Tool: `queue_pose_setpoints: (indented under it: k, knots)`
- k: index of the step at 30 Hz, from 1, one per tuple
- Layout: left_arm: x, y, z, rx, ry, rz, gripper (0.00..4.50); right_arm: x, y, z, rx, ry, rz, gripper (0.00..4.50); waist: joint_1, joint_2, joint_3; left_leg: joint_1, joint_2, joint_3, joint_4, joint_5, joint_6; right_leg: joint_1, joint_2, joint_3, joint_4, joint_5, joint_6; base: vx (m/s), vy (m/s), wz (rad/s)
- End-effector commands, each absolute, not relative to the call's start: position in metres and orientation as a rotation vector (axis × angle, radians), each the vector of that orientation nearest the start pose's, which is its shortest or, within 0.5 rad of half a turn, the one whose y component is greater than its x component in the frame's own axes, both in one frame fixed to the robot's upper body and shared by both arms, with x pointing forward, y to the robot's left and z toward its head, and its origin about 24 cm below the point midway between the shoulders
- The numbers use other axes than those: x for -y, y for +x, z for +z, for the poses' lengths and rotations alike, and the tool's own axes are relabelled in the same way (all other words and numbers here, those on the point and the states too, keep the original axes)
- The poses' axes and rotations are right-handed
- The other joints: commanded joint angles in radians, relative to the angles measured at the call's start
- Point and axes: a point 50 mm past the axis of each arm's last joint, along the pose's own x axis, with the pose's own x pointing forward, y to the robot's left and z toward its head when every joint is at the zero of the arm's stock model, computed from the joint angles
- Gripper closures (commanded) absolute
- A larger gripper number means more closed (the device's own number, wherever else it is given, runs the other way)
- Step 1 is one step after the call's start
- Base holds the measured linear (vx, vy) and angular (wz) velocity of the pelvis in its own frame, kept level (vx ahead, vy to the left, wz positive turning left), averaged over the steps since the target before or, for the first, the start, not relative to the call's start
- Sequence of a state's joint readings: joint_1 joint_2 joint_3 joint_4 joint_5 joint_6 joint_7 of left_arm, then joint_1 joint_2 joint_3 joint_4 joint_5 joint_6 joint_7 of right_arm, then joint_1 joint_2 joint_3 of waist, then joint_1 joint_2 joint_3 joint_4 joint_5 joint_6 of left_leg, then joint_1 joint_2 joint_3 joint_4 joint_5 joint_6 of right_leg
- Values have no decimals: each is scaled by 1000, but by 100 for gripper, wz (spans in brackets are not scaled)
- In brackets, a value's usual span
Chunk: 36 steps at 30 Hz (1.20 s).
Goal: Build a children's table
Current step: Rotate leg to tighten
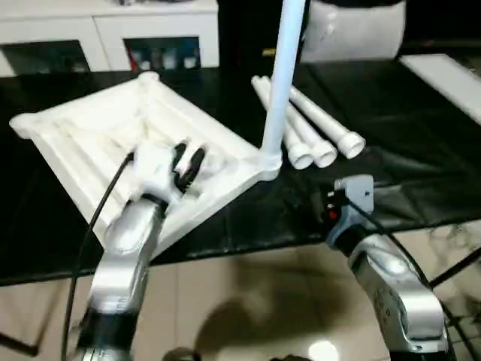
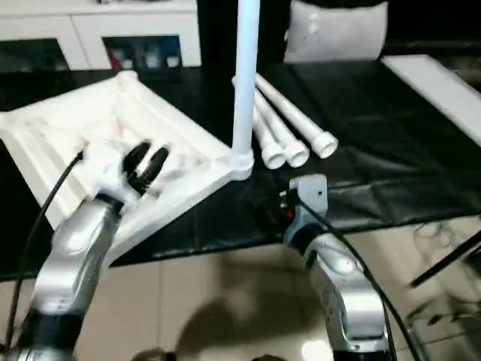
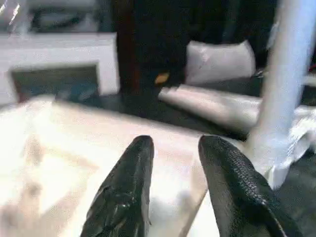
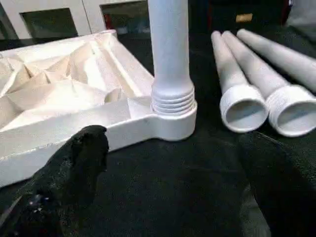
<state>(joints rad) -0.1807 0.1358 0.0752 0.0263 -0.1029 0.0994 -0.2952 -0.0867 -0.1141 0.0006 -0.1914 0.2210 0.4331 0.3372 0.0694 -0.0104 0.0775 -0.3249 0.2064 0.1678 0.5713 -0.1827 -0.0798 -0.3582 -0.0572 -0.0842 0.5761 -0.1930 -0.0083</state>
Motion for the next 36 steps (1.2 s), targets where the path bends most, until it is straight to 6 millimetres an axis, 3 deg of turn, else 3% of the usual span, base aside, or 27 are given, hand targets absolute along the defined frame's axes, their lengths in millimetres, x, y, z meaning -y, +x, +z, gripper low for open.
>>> queue_pose_setpoints:
  k: [1,4,6,9,11,12,16,17,18,19,20,21,22,23,24,25,26,27,28,29,30,31,32,33,34,35,36]
  knots:
    - [-168,283,84,57,34,-230,234,137,263,72,-133,108,434,0,-18,3,-43,60,19,-18,-64,-622,9,8,-54,-2,-134,-727,0,0,0,0]
    - [-169,276,87,44,41,-210,207,134,265,73,-128,112,441,0,-40,-1,-40,75,35,-29,-83,-709,0,20,-57,-7,-123,-645,-34,52,32,-8]
    - [-170,274,88,39,49,-201,191,133,266,74,-128,116,441,0,-42,-10,-48,62,21,-20,-79,-647,5,36,-69,10,-124,-654,-55,61,21,-5]
    - [-165,272,91,37,53,-193,162,132,266,71,-131,110,446,0,-29,-5,-69,27,14,-1,-82,-409,50,76,-68,38,-102,-504,-134,96,12,-2]
    - [-163,271,92,35,51,-198,154,132,265,71,-131,109,451,0,-27,-7,-79,32,16,3,-80,-326,71,83,-60,38,-80,-346,-196,104,3,3]
    - [-162,271,92,31,52,-203,144,132,264,70,-132,108,454,0,-24,5,-84,30,11,6,-78,-267,89,91,-57,38,-66,-247,-231,112,0,5]
    - [-159,273,92,22,54,-218,110,131,261,65,-190,86,471,0,-16,-1,-100,14,-11,9,-57,-93,149,127,-42,41,-39,-18,-265,112,5,3]
    - [-159,273,92,21,56,-218,105,131,261,66,-178,71,474,0,13,9,-111,-80,-60,-16,-12,10,312,197,-88,2,-62,84,-177,127,26,21]
    - [-159,273,92,20,57,-218,99,131,261,67,-172,63,475,0,13,9,-111,-80,-60,-16,-12,10,312,197,-88,2,-62,84,-177,127,26,21]
    - [-159,273,92,19,57,-218,91,131,261,67,-169,59,476,0,-5,6,-107,-104,-58,-46,13,109,398,204,-83,-31,-58,93,-115,124,26,50]
    - [-158,274,93,18,58,-223,80,131,261,68,-149,80,468,0,-16,38,-112,-19,-44,-69,6,216,413,152,-36,-53,-35,83,-92,149,11,60]
    - [-157,273,93,16,63,-230,71,133,262,69,-142,88,452,0,-75,48,-116,176,76,-182,3,359,519,-29,-4,-54,69,-110,-66,149,11,60]
    - [-157,273,93,16,63,-230,71,133,262,69,-142,88,452,0,-86,33,-126,226,143,-233,-7,457,572,-83,-33,-32,114,-207,-20,142,-13,38]
    - [-155,273,93,11,66,-249,62,136,262,69,-133,93,436,0,-66,22,-103,187,152,-215,-6,509,602,-119,-63,14,153,-188,28,87,-37,10]
    - [-154,273,92,10,68,-253,55,137,263,69,-129,88,433,0,-56,20,-92,152,130,-169,-21,436,571,-118,-67,22,157,-137,31,87,-37,10]
    - [-154,273,92,10,69,-255,47,137,263,70,-127,86,432,0,-47,-18,-86,121,31,-84,5,231,449,-92,-77,55,62,22,-42,77,-72,6]
    - [-152,273,92,8,69,-264,39,138,263,70,-118,78,435,0,-14,-69,-90,15,-114,-17,76,-56,339,61,-86,155,-27,-105,-133,99,-94,15]
    - [-150,273,92,7,70,-275,33,138,262,71,-113,72,436,0,18,-62,-85,-47,-104,-57,161,-142,239,137,-176,224,-62,-332,-177,99,-94,15]
    - [-149,273,92,6,70,-282,21,138,262,71,-112,68,436,0,25,-71,-75,-71,-93,-67,174,-89,152,136,-159,194,-59,-394,-180,96,-87,7]
    - [-147,272,92,4,72,-306,21,139,262,71,-112,72,433,0,26,-59,-78,-83,-86,-73,170,-55,123,149,-165,183,-56,-374,-200,87,-60,-7]
    - [-145,272,92,2,73,-322,5,139,262,71,-112,76,430,0,27,-48,-71,-85,-76,-76,159,-29,106,145,-174,171,-66,-356,-225,87,-60,-7]
    - [-143,272,92,5,73,-338,5,140,262,70,-113,77,427,0,21,-28,-61,-77,-44,-78,114,9,96,123,-168,129,-87,-396,-266,81,-19,-6]
    - [-141,272,91,5,74,-352,5,140,262,70,-114,80,428,0,15,10,-53,-52,-19,-74,29,-1,109,113,-126,67,-102,-462,-237,102,29,-5]
    - [-141,272,91,2,75,-356,5,140,262,70,-114,82,429,0,-21,40,-37,-45,17,-107,-54,-182,104,99,-37,14,-46,-388,-156,102,29,-5]
    - [-139,273,91,-2,70,-395,5,140,261,70,-110,83,432,0,-34,60,-68,8,45,-143,-55,-200,134,65,-5,7,13,-284,-137,155,56,-5]
    - [-137,273,91,-5,67,-423,5,141,261,70,-105,78,423,0,-52,59,-106,93,81,-197,-28,-24,245,-6,-20,16,82,-101,-111,140,41,-6]
    - [-136,273,90,-7,67,-440,5,143,261,70,-104,69,410,0,-62,60,-103,85,81,-206,-14,149,317,-23,-26,26,91,-52,-75,140,41,-6]
